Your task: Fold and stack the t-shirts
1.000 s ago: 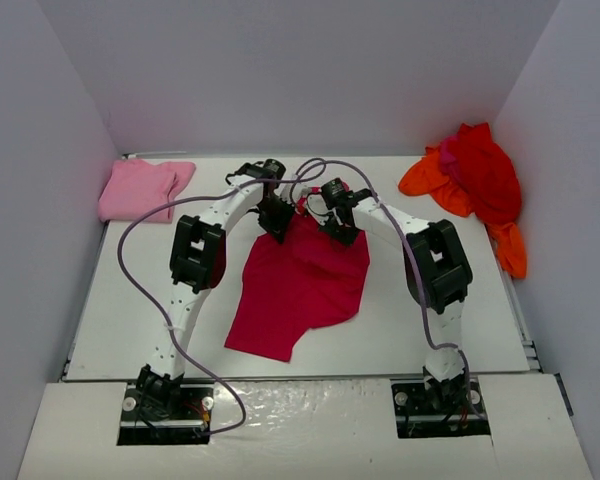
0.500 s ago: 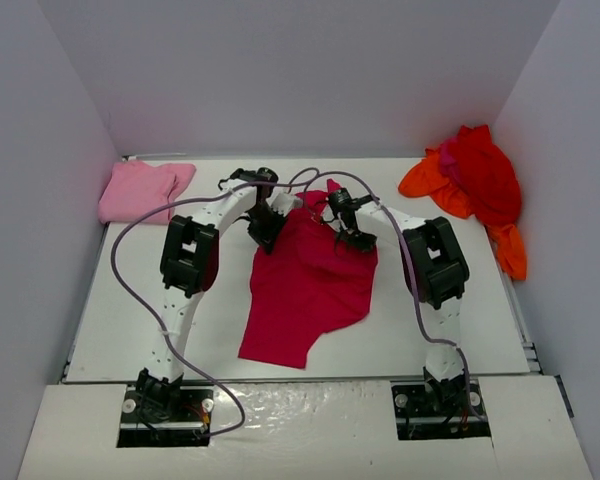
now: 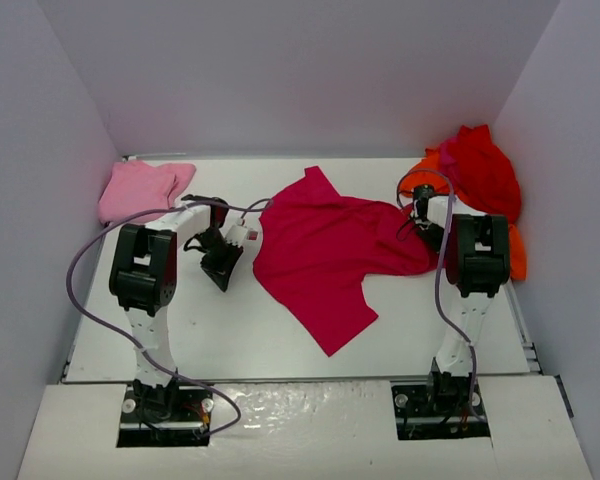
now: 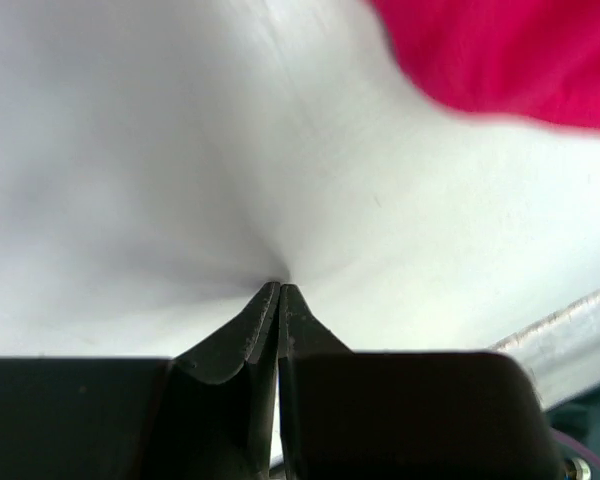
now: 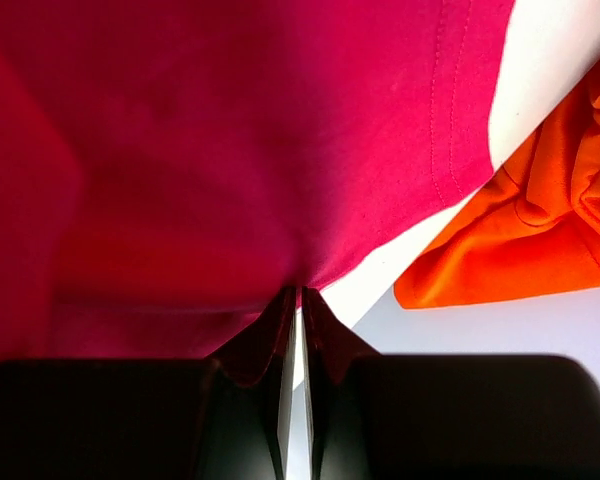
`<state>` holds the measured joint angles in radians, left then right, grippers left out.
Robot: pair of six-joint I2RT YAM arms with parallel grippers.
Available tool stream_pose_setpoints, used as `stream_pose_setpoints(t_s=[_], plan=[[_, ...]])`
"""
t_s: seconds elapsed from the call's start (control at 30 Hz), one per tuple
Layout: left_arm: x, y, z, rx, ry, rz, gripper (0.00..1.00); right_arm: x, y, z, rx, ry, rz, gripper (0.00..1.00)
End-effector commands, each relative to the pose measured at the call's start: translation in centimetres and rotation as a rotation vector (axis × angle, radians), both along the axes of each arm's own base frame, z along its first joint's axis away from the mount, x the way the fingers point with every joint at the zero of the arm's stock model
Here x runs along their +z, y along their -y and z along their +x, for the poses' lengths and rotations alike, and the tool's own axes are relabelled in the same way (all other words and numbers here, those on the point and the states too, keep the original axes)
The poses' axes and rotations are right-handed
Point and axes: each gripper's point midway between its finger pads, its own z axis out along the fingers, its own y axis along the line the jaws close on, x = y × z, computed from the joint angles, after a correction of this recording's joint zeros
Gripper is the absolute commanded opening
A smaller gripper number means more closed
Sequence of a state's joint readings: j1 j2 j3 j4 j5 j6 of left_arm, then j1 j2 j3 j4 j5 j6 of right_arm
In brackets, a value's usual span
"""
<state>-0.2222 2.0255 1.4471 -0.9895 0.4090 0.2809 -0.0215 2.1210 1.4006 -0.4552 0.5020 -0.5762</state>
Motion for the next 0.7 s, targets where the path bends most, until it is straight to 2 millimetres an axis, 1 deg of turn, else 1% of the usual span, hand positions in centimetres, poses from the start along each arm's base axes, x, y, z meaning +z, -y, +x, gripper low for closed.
stream_pose_setpoints(t_s=[0.0,0.07,0.1,0.2,0.3,0.4,0.43,0.5,0.53,0.6,0.63,0.67], plan=[[3.1,0.1,-1.7,-0.047,0.07,-0.043,0.0,0.6,-0.4,-1.1,0.017,-0.045,-0.044,0.05],[3.9,0.4,-2.4,-0.058,0.081,-0.065,0.0,0.7,-0.4,-1.7,0.015,-0.051,-0.047,0.05],[4.9,0.6,-2.2,-0.06,0.116,-0.079,0.0,1.1,-0.4,-1.8,0.015,-0.036,-0.043,0.05],[8.9,1.3,0.5,-0.05,0.273,-0.11,0.0,3.4,-0.7,-1.2,0.007,0.057,-0.022,0.02],[12.4,2.4,3.6,-0.042,0.372,-0.145,0.0,8.2,-1.3,1.0,-0.004,0.226,0.002,0.0],[15.2,3.7,7.3,-0.037,0.468,-0.175,0.0,12.7,-1.9,2.5,-0.009,0.379,0.038,0.0],[15.7,4.0,8.5,-0.031,0.496,-0.179,0.0,14.1,-2.0,2.8,-0.015,0.426,0.043,0.0],[16.0,5.3,11.1,-0.039,0.53,-0.191,0.0,16.7,-2.3,3.1,-0.016,0.506,0.056,0.0],[15.9,5.4,11.3,-0.035,0.531,-0.189,0.0,17.8,-2.3,3.1,-0.016,0.537,0.06,0.0],[14.8,7.1,13.2,-0.049,0.538,-0.179,0.0,20.9,-2.5,3.0,-0.011,0.63,0.072,0.0],[14.0,8.1,13.9,-0.063,0.542,-0.168,0.0,22.1,-2.5,2.9,-0.007,0.67,0.076,0.0],[13.4,8.7,14.3,-0.073,0.546,-0.157,0.0,23.0,-2.7,2.9,-0.001,0.697,0.083,0.0]])
